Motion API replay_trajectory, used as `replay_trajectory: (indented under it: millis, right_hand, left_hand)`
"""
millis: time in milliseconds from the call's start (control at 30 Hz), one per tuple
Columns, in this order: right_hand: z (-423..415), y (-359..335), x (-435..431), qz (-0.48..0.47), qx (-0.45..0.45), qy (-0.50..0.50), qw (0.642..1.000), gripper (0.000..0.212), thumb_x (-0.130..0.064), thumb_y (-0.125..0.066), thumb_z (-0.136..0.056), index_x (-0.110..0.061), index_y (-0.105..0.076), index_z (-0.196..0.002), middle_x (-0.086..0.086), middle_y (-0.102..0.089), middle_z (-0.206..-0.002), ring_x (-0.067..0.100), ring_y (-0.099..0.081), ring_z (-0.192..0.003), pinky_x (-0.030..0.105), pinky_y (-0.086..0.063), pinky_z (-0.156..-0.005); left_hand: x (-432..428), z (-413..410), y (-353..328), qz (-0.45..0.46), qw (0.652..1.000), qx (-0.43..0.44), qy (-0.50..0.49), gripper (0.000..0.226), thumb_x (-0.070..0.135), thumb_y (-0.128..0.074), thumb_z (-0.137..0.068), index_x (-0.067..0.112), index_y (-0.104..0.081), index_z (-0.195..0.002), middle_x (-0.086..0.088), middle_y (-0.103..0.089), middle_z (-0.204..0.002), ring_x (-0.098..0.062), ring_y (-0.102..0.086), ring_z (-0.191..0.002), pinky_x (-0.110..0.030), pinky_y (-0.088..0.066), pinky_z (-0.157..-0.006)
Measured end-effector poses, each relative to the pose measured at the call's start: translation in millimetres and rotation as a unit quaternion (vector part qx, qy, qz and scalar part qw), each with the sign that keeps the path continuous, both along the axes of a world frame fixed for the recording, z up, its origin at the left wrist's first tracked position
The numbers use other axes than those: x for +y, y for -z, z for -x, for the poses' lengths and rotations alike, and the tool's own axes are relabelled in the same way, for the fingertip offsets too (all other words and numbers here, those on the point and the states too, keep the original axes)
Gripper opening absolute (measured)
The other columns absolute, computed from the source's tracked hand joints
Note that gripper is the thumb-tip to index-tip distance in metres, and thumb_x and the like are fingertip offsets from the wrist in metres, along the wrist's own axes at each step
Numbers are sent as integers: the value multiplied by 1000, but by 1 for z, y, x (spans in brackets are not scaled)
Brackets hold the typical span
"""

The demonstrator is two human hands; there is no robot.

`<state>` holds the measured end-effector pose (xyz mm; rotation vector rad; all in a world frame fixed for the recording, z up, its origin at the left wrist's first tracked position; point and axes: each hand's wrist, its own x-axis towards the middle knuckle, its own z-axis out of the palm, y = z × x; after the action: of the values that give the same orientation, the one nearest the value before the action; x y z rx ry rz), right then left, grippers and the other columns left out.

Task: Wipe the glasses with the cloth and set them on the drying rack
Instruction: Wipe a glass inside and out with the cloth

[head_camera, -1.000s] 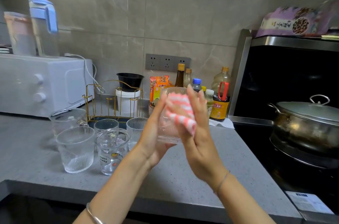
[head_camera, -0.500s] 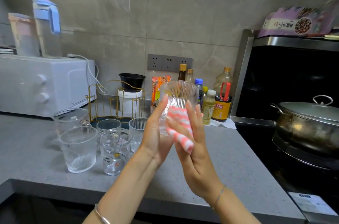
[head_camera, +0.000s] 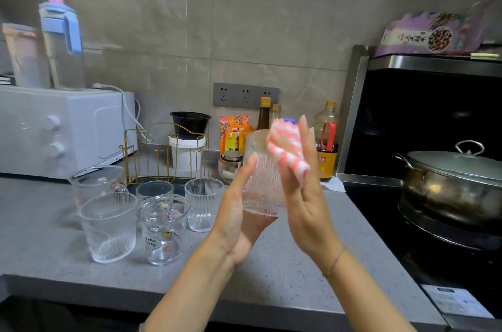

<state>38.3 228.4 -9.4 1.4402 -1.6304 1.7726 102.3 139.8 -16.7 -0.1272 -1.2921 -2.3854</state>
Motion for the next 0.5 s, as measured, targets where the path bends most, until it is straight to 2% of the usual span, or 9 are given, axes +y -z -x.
replay_trajectory:
  millis: [67,133,233,300,400,433,500]
  right_hand:
    - [-9,15,0,-14,52,-15,998,53,-49,-31,-97,-45,-14,-148,-22,-8,-158,11,0,-148,48,-9,-120]
    - [-16,32,1,-40,112,-7,993,46,-52,-28,-98,-54,-20,-143,-21,-5,-158,15,4,-148,37,-4,-121]
    - [-15,47,3,-66,162,22,984,41,-45,-30,-101,-40,-41,-140,-14,-2,-160,20,8,-148,25,0,-119]
    - [-9,45,4,-74,174,33,981,41,-43,-31,-101,-34,-45,-139,-14,-3,-160,23,6,-148,26,0,-119]
    - [-3,32,3,-70,192,34,978,44,-43,-29,-101,-27,-50,-137,-17,-4,-159,24,4,-149,32,-2,-120]
    - [-3,26,3,-59,184,33,981,44,-44,-28,-101,-31,-48,-138,-18,-4,-159,23,4,-149,33,-2,-120]
    - [0,10,2,-27,112,27,993,46,-51,-28,-98,-46,-29,-144,-22,-5,-158,14,3,-148,34,-5,-121]
  left_hand:
    - [-2,0,-4,-32,999,5,17,57,55,-49,-90,10,-69,-118,-14,-67,-122,-24,-64,-112,-38,-54,-92]
    - [-5,2,-6,-65,996,0,59,66,62,-45,-86,6,-76,-103,-14,-70,-113,-23,-69,-103,-35,-57,-88]
    - [-7,2,-7,-73,993,13,93,68,65,-44,-82,6,-79,-87,-10,-73,-95,-21,-72,-88,-33,-58,-83]
    - [-5,0,-8,-66,993,5,94,68,64,-44,-82,6,-78,-92,-12,-73,-101,-22,-71,-93,-34,-57,-86]
    - [-8,-1,-7,-50,995,-13,84,71,63,-45,-86,4,-71,-115,-16,-65,-124,-25,-64,-113,-37,-52,-98]
    - [-9,0,-6,-33,997,-12,71,70,62,-46,-88,5,-66,-123,-17,-63,-128,-26,-61,-118,-39,-49,-102]
    - [-8,0,-1,4,999,-16,28,60,56,-46,-92,11,-62,-129,-14,-63,-129,-24,-60,-119,-43,-44,-104]
